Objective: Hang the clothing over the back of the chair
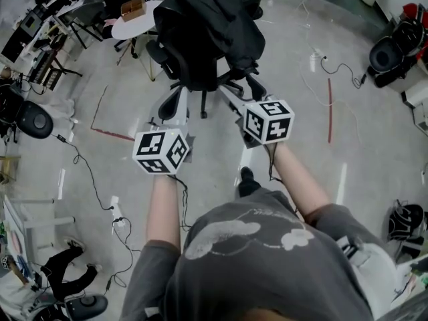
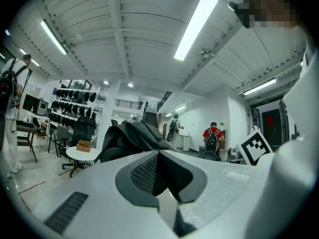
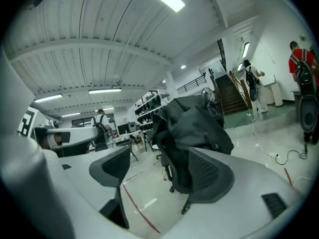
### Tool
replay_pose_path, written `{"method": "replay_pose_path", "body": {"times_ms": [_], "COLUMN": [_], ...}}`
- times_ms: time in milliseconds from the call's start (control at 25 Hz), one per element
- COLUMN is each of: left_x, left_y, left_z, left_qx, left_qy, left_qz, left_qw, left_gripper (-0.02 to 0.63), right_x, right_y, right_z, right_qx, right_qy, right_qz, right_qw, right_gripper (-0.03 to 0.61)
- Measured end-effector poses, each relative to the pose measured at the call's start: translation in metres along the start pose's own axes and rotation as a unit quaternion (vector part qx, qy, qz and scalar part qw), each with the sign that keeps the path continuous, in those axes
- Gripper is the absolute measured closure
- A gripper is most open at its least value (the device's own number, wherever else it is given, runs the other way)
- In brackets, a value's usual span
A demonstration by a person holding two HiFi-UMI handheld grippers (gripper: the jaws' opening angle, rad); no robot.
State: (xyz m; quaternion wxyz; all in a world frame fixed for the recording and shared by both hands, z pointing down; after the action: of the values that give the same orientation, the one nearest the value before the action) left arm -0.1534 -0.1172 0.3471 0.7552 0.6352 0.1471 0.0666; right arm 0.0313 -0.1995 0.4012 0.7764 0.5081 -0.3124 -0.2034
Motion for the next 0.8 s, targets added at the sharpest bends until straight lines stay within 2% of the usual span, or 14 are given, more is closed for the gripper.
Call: {"method": "replay_pose_path", "body": {"times_ms": [160, 320, 520, 800], "left_x": [0.008, 0.017, 0.026, 0.043], "left_y": [0.008, 0.026, 0.047, 0.065], "left_z": [-0.020, -0.050, -0.086, -0.127], "left_qx": [0.000, -0.006, -0.017, -0.026], "left_qy": [0.001, 0.005, 0.009, 0.017], "left_qz": [-0.001, -0.004, -0.009, -0.017], "left_qw": [1.0000, 1.0000, 0.9998, 0.9993], "left_gripper": [0.612, 0.612, 0.612, 0.612], "right_x": [-0.016, -0.034, -0.059, -0.082], "right_y": [0.016, 0.030, 0.048, 0.072], "right_z": [-0.017, -0.041, -0.073, -0.110], "right_qx": [-0.005, 0.004, 0.010, 0.004], "right_qy": [-0.005, 0.011, 0.028, 0.047], "right_qz": [-0.021, -0.036, -0.056, -0.061], "right_qw": [1.000, 0.999, 0.998, 0.997], "right_gripper": [0.252, 0.379, 0.502, 0.580]}}
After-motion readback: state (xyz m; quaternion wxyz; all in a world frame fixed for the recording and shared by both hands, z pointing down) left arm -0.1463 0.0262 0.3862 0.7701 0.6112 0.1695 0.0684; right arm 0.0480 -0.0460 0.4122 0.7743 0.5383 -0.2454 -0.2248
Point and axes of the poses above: the fingertips, and each gripper's own axes: z forward along the fingers, x to its right, y out of its underside, the point moved 7 cm from there along -z, backward along the fingers, and after that the axes turned 7 degrees about -x, right-handed, at the moved point
